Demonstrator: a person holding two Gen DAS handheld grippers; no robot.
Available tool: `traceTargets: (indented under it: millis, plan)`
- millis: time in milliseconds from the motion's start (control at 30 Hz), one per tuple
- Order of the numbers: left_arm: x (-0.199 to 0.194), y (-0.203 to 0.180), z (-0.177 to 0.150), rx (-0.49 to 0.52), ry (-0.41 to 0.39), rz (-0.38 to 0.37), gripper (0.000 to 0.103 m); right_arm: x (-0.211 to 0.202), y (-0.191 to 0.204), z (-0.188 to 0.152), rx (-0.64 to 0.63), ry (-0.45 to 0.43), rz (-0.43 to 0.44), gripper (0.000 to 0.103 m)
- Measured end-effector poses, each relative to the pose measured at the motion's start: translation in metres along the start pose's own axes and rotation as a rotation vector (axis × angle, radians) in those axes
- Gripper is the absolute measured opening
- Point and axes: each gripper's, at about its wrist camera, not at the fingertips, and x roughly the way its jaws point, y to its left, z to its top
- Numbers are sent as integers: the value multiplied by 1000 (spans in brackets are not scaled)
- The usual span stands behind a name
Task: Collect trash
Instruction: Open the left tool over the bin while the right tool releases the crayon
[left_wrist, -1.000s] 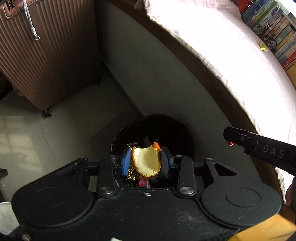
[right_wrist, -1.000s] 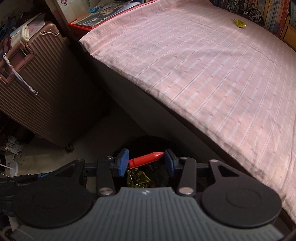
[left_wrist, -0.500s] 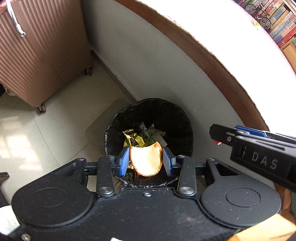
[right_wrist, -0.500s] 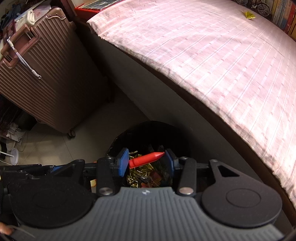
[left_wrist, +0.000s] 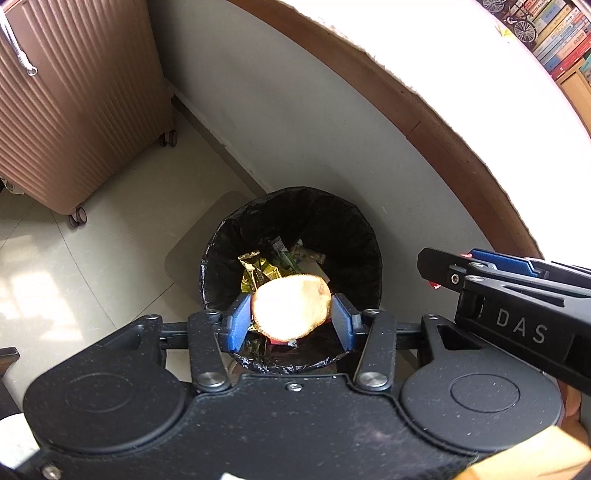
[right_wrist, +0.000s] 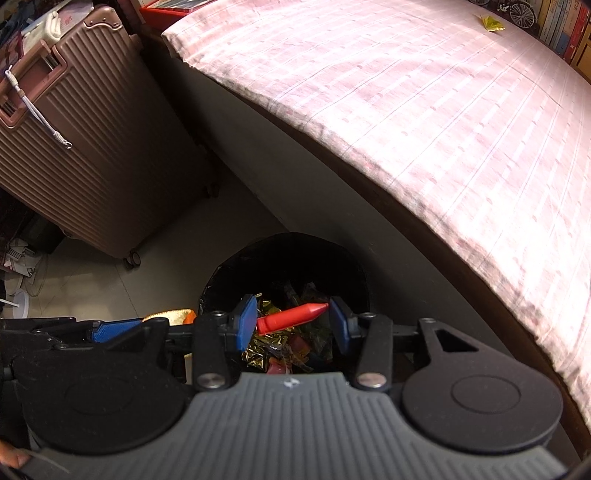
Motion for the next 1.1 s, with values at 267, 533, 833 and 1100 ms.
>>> traceTargets:
  millis: [267, 533, 833, 1100]
  plan:
    - [5, 0, -1, -6, -3, 15, 61, 3, 0, 0, -3, -3, -8, 61]
    - [5, -5, -2, -12, 13, 32, 78, 4, -6, -1, 3, -5, -11, 68]
    - [11, -7, -3, -29, 53, 30, 80, 3, -13, -3, 8, -8, -11, 70]
    - [5, -10, -9, -37, 23, 47, 85, 3, -16, -4, 12, -11, -13, 71]
